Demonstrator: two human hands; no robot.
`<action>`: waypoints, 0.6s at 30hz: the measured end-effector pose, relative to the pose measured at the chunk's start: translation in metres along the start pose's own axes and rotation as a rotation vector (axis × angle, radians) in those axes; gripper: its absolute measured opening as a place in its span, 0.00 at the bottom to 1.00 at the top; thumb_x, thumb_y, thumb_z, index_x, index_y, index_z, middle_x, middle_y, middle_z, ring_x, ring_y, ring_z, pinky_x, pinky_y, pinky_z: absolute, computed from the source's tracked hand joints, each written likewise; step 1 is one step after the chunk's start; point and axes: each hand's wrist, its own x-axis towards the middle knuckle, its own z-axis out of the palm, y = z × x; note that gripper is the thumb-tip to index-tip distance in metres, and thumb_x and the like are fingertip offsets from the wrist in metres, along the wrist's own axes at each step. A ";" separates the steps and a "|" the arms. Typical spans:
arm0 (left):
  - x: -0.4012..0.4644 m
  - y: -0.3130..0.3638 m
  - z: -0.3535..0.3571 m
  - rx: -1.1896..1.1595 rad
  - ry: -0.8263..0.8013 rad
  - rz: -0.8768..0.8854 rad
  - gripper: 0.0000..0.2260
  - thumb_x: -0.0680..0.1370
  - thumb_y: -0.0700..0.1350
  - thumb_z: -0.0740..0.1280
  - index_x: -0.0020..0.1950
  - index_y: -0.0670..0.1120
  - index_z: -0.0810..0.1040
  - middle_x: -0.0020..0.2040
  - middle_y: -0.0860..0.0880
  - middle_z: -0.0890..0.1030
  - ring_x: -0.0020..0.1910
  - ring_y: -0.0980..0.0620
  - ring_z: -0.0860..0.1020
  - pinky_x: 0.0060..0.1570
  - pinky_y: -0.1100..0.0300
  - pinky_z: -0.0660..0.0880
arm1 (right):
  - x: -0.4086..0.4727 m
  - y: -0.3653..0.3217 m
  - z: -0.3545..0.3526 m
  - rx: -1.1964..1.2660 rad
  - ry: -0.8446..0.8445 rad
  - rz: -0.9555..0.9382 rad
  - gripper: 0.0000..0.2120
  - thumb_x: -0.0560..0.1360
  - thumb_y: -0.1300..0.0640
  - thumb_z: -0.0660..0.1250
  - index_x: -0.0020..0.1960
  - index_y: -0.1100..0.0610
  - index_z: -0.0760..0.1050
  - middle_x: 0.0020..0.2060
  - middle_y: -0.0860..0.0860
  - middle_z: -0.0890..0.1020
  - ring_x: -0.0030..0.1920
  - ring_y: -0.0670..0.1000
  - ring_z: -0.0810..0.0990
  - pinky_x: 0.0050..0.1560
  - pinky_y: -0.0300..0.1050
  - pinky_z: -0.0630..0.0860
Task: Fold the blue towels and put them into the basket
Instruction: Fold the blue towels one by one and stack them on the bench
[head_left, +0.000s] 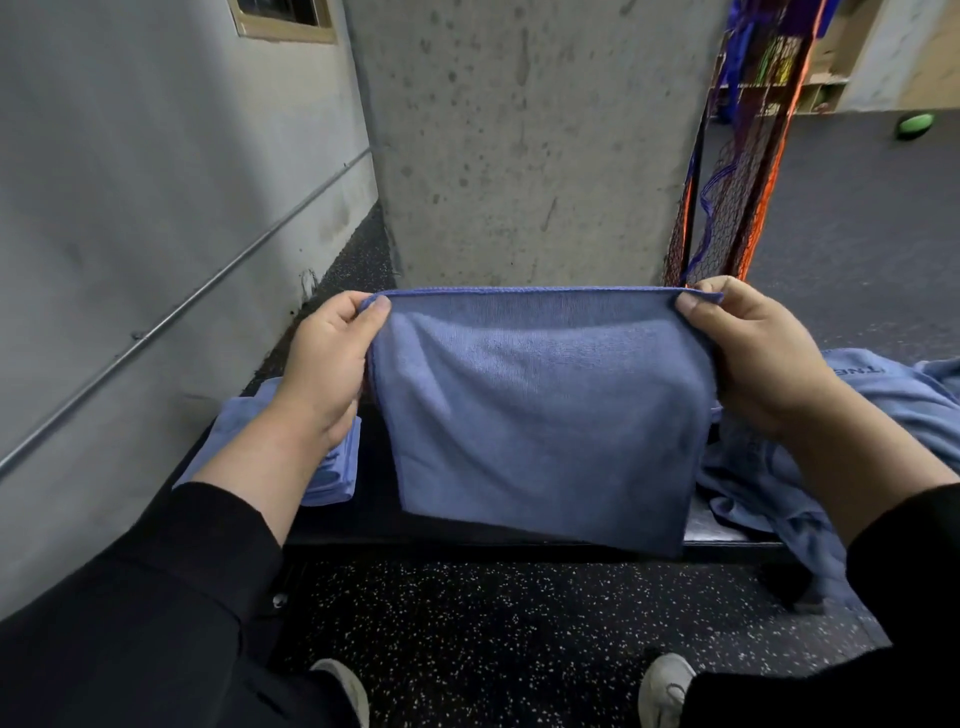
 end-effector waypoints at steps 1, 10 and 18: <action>0.001 -0.002 -0.001 -0.041 -0.047 -0.057 0.08 0.83 0.44 0.66 0.44 0.47 0.77 0.38 0.49 0.80 0.38 0.53 0.77 0.42 0.58 0.75 | -0.001 -0.001 -0.001 0.018 -0.028 0.029 0.07 0.81 0.56 0.66 0.44 0.51 0.72 0.33 0.49 0.77 0.31 0.47 0.73 0.31 0.42 0.69; 0.012 -0.076 -0.006 0.291 -0.088 -0.334 0.12 0.83 0.46 0.65 0.41 0.47 0.75 0.34 0.48 0.76 0.33 0.52 0.74 0.33 0.60 0.71 | 0.024 0.072 -0.012 -0.227 -0.092 0.326 0.05 0.78 0.58 0.69 0.47 0.55 0.73 0.37 0.56 0.75 0.38 0.53 0.76 0.39 0.49 0.78; 0.064 -0.139 0.008 0.811 0.021 -0.142 0.09 0.81 0.48 0.65 0.45 0.44 0.79 0.40 0.47 0.80 0.39 0.50 0.74 0.36 0.56 0.68 | 0.091 0.136 -0.003 -0.873 0.066 0.207 0.15 0.76 0.52 0.69 0.43 0.64 0.74 0.37 0.63 0.79 0.35 0.56 0.75 0.37 0.56 0.79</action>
